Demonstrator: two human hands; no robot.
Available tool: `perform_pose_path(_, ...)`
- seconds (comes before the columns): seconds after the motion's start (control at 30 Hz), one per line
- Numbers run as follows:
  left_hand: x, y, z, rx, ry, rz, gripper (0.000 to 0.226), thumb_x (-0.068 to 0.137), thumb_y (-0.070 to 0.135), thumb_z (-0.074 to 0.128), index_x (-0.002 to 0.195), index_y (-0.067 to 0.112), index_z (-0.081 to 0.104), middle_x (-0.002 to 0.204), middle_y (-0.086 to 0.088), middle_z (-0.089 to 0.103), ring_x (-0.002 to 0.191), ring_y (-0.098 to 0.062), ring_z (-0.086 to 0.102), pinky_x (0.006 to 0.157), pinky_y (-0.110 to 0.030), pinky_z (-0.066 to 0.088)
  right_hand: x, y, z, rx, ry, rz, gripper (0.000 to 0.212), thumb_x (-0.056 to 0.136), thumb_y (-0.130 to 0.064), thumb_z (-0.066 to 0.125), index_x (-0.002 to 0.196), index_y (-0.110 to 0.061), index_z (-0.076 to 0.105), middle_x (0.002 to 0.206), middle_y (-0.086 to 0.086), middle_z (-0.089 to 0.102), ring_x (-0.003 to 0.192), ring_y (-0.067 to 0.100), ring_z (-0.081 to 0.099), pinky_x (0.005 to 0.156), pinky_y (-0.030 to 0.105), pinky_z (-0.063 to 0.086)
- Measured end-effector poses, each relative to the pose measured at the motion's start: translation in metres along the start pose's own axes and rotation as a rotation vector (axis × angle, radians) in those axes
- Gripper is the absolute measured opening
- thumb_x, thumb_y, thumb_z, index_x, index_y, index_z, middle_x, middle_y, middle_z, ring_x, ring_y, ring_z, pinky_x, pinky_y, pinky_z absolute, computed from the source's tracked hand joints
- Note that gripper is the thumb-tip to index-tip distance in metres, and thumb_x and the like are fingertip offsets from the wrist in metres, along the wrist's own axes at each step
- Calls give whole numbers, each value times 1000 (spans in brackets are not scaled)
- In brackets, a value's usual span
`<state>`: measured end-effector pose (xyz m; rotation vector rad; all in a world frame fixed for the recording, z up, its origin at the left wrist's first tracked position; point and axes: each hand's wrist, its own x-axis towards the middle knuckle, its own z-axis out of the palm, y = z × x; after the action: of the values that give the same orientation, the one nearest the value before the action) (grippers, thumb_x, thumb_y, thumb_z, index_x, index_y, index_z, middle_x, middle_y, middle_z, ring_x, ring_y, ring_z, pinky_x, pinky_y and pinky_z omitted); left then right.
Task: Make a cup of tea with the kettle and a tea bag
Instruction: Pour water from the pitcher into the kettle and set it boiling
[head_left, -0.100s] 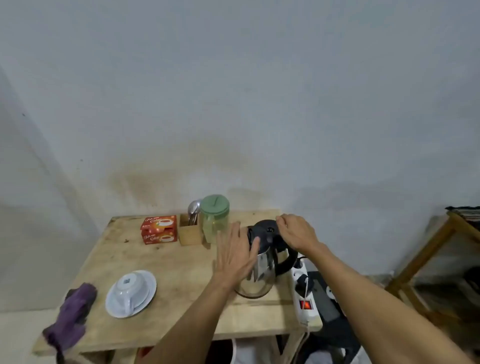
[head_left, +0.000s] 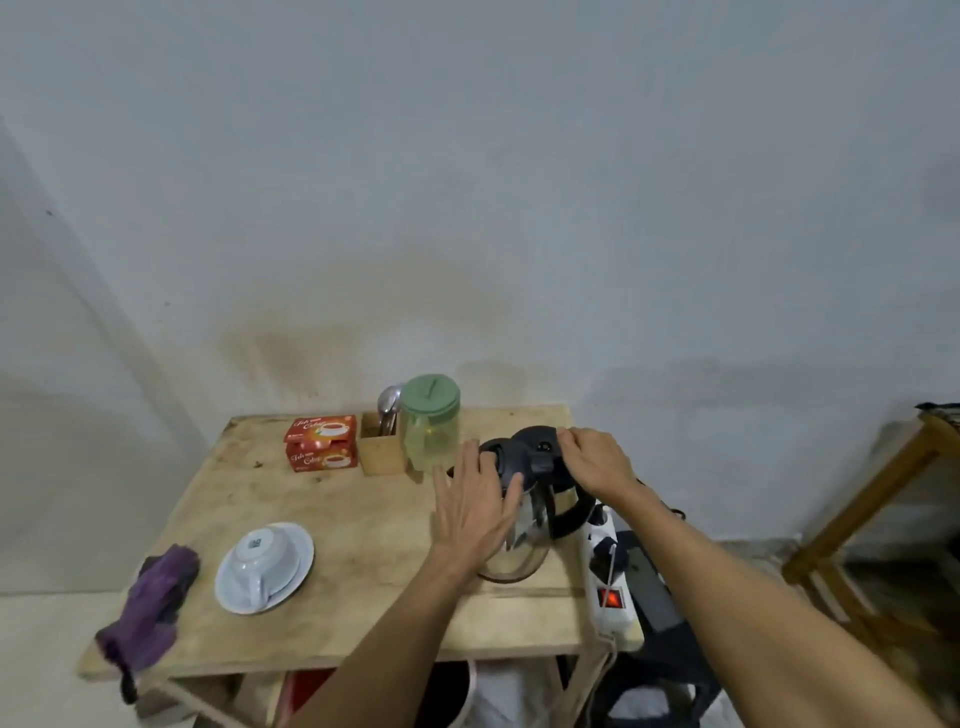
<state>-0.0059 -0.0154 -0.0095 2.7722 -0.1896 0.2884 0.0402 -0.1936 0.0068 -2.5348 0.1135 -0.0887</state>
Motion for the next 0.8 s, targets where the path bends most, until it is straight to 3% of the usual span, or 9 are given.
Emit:
perform_pose_path(0.17,-3,0,14,31,-32,-56,46,93,54,39,119,18,50,145,-9,38,140,-29,30,110,-55,27,5,21,26,189,-81,150,51,102,-47,34,68,-17,57,89,14,67,88,33,60,76,39,44)
perform_pose_path(0.27,0,3,16,0,-44,-79,46,92,54,43,120,19,51,151,-9,32,145,-28,21,113,-55,24,9,28,40,311,-41,192,50,101,-47,35,70,-18,60,87,11,67,87,30,61,77,39,46)
perform_pose_path(0.53,7,16,23,-53,6,-126,42,86,44,62,114,14,53,145,-8,37,141,-30,30,108,-54,30,9,34,47,294,13,164,53,102,-40,32,55,-20,46,76,14,62,80,33,59,71,39,45)
perform_pose_path(0.7,10,25,6,-139,163,-1,38,81,30,72,107,8,53,139,-10,43,129,-28,40,101,-41,43,8,30,44,272,21,158,56,101,-42,29,53,-18,45,71,12,60,77,34,60,69,42,47)
perform_pose_path(0.8,16,42,-7,-109,226,135,32,84,18,68,111,7,55,137,-13,45,128,-27,40,107,-38,40,6,29,44,266,17,154,57,102,-41,27,57,-14,49,72,11,61,77,32,57,67,39,43)
